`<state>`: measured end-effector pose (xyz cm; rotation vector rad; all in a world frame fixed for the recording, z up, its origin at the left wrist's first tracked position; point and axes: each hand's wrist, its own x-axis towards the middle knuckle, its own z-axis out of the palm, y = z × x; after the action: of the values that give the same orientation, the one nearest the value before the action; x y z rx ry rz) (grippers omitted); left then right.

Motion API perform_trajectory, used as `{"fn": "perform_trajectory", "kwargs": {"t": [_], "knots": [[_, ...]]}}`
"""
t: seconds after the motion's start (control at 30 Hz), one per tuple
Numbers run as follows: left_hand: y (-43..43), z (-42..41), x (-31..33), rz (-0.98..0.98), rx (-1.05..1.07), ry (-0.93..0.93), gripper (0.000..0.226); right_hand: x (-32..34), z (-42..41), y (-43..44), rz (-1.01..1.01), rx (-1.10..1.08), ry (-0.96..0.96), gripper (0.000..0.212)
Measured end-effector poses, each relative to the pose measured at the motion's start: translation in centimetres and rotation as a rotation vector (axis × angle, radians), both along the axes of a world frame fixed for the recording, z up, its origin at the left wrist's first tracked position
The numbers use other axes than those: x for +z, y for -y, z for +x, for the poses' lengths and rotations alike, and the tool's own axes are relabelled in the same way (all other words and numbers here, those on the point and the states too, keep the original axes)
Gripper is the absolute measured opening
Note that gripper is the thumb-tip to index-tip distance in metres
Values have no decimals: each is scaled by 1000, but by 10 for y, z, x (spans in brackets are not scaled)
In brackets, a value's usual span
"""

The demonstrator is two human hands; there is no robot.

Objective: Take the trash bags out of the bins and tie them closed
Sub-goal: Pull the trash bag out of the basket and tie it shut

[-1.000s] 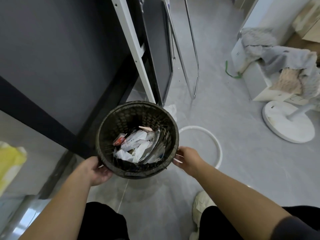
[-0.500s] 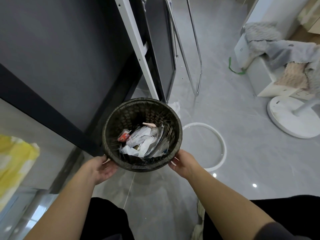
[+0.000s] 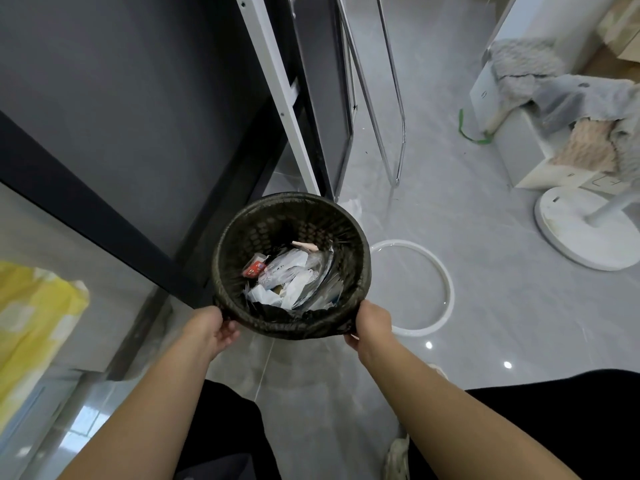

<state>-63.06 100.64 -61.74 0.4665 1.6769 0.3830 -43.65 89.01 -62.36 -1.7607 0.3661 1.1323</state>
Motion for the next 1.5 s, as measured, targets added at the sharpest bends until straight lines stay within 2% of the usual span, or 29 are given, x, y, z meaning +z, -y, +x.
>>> {"fn": "perform_trajectory", "kwargs": {"t": [0.1,0.17,0.4,0.6,0.7,0.8,0.97,1.03,1.1,1.13,1.2,1.23,1.27,1.33,1.4,1.5], "knots": [[4,0,2,103,-91,-102,22,8,-1,4,-21,102,167,23],[4,-3,7,129,-111,-92,26,19,4,3,-6,152,214,25],[7,-8,28,52,4,106,29,45,8,0,24,126,14,26],[8,-8,27,43,28,65,34,42,0,11,1,254,-114,16],[6,-14,26,14,45,93,32,36,1,21,73,216,-195,20],[7,-16,24,35,85,111,31,33,1,26,120,202,-181,25],[3,-16,17,136,67,12,31,35,0,32,155,419,-199,21],[2,-16,15,132,33,-5,30,38,1,29,169,432,-233,20],[8,-12,23,182,-79,-97,20,39,0,25,240,349,-310,25],[12,-10,27,307,-158,-225,13,39,-1,23,284,291,-349,28],[21,-3,38,739,-357,-487,16,40,-2,18,345,202,-395,31],[27,1,46,934,-498,-545,18,41,-3,17,366,167,-406,32],[32,6,51,1050,-669,-564,18,42,-3,15,388,136,-414,33],[41,13,50,1145,-1038,-619,26,45,-5,11,426,88,-413,33],[48,17,41,1181,-1302,-709,42,48,-6,8,453,49,-405,33],[53,22,31,1225,-1443,-832,53,50,-6,5,473,-1,-414,33]]}}
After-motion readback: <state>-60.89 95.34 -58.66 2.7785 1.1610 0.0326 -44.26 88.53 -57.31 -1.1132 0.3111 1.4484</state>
